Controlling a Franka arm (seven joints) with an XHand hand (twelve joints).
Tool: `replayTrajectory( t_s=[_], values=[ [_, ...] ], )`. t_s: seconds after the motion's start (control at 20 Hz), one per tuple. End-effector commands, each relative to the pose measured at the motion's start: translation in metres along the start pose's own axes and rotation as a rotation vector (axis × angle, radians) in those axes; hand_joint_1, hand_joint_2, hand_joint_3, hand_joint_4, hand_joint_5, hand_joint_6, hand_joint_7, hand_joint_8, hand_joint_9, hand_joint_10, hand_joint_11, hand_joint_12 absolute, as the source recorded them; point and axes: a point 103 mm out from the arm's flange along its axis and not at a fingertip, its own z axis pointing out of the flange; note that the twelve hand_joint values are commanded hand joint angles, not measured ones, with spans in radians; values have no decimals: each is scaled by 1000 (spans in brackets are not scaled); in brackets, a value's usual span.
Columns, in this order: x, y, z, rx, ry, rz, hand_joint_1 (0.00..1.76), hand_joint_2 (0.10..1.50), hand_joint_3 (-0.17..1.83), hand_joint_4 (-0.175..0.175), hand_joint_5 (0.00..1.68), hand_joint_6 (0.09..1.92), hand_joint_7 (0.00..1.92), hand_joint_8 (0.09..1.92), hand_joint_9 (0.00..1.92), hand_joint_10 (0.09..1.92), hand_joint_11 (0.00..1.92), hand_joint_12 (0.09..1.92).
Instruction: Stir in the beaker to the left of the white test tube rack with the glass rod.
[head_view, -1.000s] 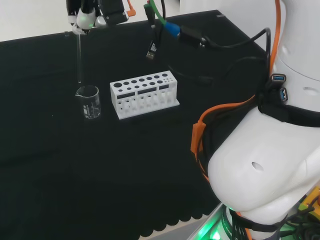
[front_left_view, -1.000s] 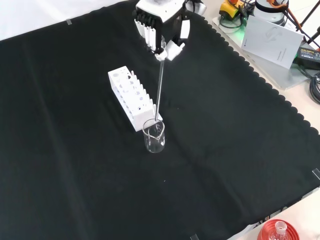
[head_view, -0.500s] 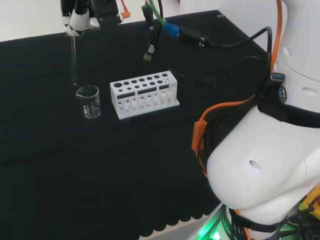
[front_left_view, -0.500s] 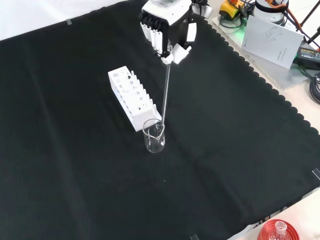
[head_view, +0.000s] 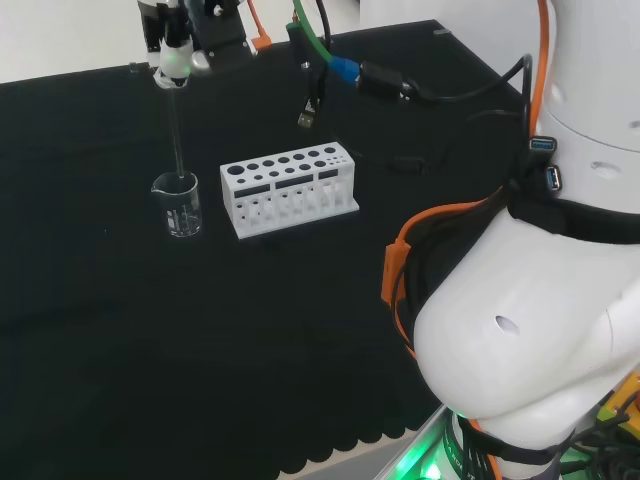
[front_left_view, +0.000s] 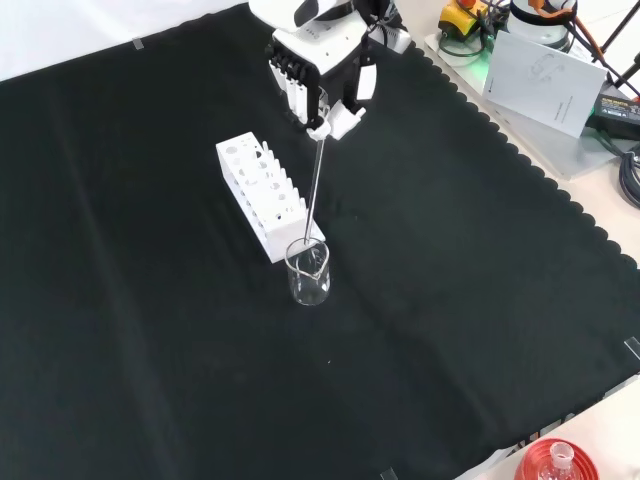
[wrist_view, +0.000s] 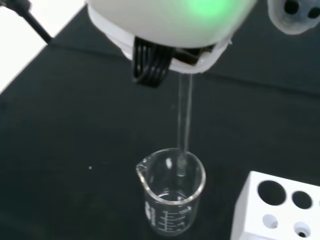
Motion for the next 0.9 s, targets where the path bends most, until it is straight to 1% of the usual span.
replayTrajectory(
  t_s=[0.05,0.1,0.15,0.2,0.25,0.3,0.4,0.5,0.55,0.65,0.9],
  values=[
    [-13,-1,9,-15,10,-78,1327,558,780,-175,1333,582,1401,539,1779,299,1652,463],
    [-14,-2,10,-16,30,-80,1327,558,780,-175,1333,582,1401,539,1779,299,1652,463],
    [-12,0,10,-10,34,-79,1327,557,781,-175,1333,582,1401,539,1779,299,1652,463],
    [-14,-1,12,-4,2,-91,1327,557,781,-175,1333,582,1401,539,1779,299,1652,464],
    [-17,-1,12,4,0,-94,1327,557,781,-175,1334,582,1401,539,1779,299,1652,464],
    [-28,-3,16,8,28,-76,1327,557,781,-175,1334,582,1401,539,1779,299,1652,464],
    [-30,-3,23,16,51,-58,1327,557,781,-175,1334,582,1401,539,1779,298,1652,464],
    [-24,-1,22,7,87,-69,1327,557,782,-175,1334,582,1401,539,1779,298,1652,464],
    [-22,0,23,9,93,-68,1327,557,782,-175,1334,582,1401,539,1779,298,1652,464],
    [-19,-1,33,28,84,-68,1327,556,782,-175,1334,583,1401,539,1779,298,1652,465],
    [-12,1,52,62,74,-97,1327,556,783,-175,1334,583,1401,539,1779,298,1652,465]
  ],
)
